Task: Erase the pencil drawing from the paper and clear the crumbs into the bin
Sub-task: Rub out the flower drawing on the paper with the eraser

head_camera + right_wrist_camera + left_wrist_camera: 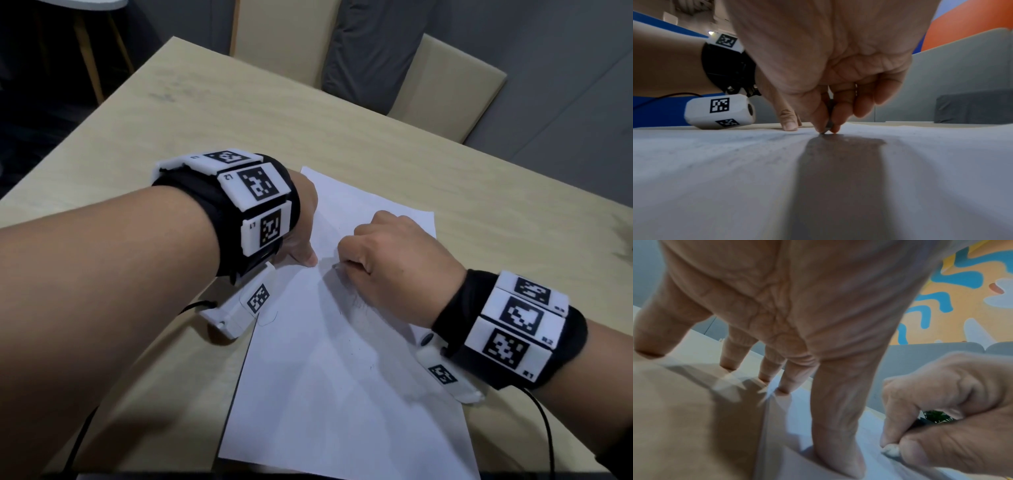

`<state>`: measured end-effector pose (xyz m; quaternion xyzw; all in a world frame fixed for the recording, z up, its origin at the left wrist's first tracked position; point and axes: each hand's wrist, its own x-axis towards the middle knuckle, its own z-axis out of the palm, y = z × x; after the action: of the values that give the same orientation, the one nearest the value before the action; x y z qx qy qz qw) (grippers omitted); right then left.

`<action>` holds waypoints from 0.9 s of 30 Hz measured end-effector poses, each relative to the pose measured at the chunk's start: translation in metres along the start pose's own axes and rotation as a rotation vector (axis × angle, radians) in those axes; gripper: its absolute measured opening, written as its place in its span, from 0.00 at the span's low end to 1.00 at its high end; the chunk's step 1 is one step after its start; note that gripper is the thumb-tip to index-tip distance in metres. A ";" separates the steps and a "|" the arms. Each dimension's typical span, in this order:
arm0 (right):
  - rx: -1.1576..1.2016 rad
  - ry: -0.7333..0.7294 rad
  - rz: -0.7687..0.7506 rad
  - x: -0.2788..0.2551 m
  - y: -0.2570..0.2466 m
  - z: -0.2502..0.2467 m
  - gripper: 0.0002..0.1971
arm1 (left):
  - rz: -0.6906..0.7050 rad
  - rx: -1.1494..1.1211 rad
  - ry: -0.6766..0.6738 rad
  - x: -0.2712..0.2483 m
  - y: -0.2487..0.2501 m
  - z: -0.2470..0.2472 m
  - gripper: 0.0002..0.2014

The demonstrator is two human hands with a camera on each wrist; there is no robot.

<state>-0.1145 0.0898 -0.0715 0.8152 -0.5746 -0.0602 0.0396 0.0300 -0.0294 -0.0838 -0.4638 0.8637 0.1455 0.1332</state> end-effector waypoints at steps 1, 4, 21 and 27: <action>-0.003 -0.012 0.033 0.000 0.003 -0.001 0.13 | 0.002 -0.002 0.006 0.000 0.000 0.000 0.30; 0.010 -0.034 0.099 -0.005 0.010 -0.003 0.13 | 0.006 0.020 0.011 -0.004 0.001 -0.002 0.28; 0.007 -0.051 0.087 -0.003 -0.001 -0.007 0.12 | -0.017 0.042 -0.016 -0.006 0.005 -0.004 0.31; 0.010 -0.058 0.047 0.003 -0.010 -0.009 0.10 | -0.017 0.020 -0.056 -0.005 0.005 -0.004 0.31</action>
<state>-0.1026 0.0908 -0.0645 0.7997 -0.5947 -0.0800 0.0202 0.0286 -0.0245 -0.0773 -0.4655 0.8571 0.1486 0.1633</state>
